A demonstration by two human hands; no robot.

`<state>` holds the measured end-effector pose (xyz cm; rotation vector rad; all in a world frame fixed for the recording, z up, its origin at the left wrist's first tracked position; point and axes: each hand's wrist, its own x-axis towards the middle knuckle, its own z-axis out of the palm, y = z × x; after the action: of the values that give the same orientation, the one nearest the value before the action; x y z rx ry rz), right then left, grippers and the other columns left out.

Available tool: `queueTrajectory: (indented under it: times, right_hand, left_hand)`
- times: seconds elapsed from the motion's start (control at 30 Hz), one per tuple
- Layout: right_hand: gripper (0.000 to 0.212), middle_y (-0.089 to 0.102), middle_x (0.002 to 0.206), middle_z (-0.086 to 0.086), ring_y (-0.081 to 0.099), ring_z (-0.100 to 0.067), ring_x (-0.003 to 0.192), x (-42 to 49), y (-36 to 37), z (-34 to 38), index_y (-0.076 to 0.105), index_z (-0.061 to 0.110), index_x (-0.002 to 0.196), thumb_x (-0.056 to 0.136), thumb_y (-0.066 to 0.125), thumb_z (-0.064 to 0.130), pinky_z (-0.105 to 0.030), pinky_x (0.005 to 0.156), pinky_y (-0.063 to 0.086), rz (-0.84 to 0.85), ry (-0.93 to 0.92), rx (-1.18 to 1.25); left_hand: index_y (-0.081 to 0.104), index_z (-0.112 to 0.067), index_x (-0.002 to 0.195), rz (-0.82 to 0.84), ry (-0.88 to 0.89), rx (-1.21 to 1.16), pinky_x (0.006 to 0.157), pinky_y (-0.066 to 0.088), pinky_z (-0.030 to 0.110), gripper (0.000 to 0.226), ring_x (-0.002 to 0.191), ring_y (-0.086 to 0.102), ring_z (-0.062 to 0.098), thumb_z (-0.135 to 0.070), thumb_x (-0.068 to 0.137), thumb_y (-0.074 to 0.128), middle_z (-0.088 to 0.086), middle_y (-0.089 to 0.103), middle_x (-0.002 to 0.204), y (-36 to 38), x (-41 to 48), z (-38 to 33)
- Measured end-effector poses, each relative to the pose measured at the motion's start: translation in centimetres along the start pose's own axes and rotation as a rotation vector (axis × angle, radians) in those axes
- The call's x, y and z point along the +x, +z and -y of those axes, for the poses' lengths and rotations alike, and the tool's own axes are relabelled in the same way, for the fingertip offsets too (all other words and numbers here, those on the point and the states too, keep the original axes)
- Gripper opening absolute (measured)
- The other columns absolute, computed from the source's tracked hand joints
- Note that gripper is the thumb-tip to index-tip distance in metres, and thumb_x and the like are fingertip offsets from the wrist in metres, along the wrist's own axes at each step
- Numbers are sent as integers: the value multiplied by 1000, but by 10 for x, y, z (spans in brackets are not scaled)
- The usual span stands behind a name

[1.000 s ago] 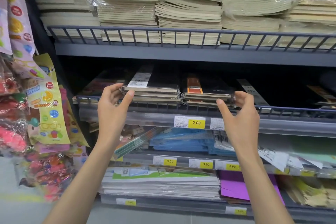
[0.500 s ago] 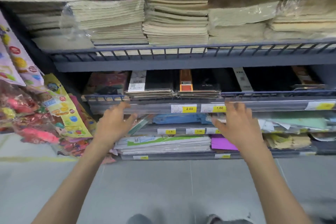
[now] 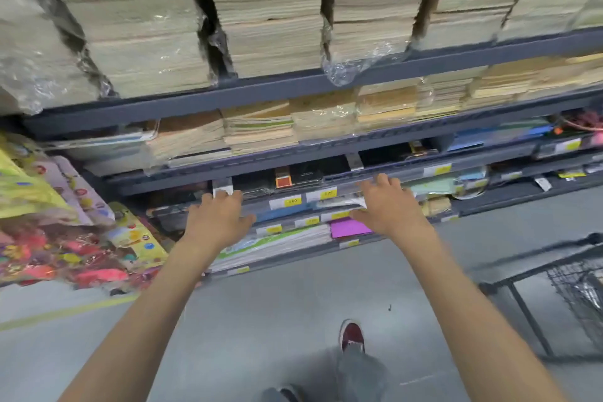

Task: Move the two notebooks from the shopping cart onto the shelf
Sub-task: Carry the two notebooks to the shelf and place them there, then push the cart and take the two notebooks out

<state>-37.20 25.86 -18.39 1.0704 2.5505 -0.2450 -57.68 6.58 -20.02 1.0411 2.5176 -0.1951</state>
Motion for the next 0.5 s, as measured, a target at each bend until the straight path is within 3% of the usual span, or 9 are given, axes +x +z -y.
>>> queueTrajectory:
  times: [0.2,0.37,0.5]
  right_hand:
    - [69,33,153,-14,32,-36,142,-47,-54,-53,34,15,150,97,52,54,-50,109,36,26,107,49]
    - [62,39,149,-13,36,-35,139,-80,-72,-116,41,17,146,95,54,50,-53,109,36,59,182,143]
    - [60,43,144,-10,38,-35,136,-97,-81,-174,43,16,144,95,58,48,-49,108,38,73,248,208]
  left_hand:
    - [40,-24,145,-27,174,60,102,39,48,54,134,41,33,-53,100,46,8,48,144,-69,-19,-73]
    - [47,-19,133,-13,348,116,83,52,40,45,113,57,30,-50,100,45,7,61,124,-106,-18,-150]
    - [49,-19,132,-52,454,184,89,54,43,45,112,60,28,-51,100,46,6,63,124,-125,-14,-227]
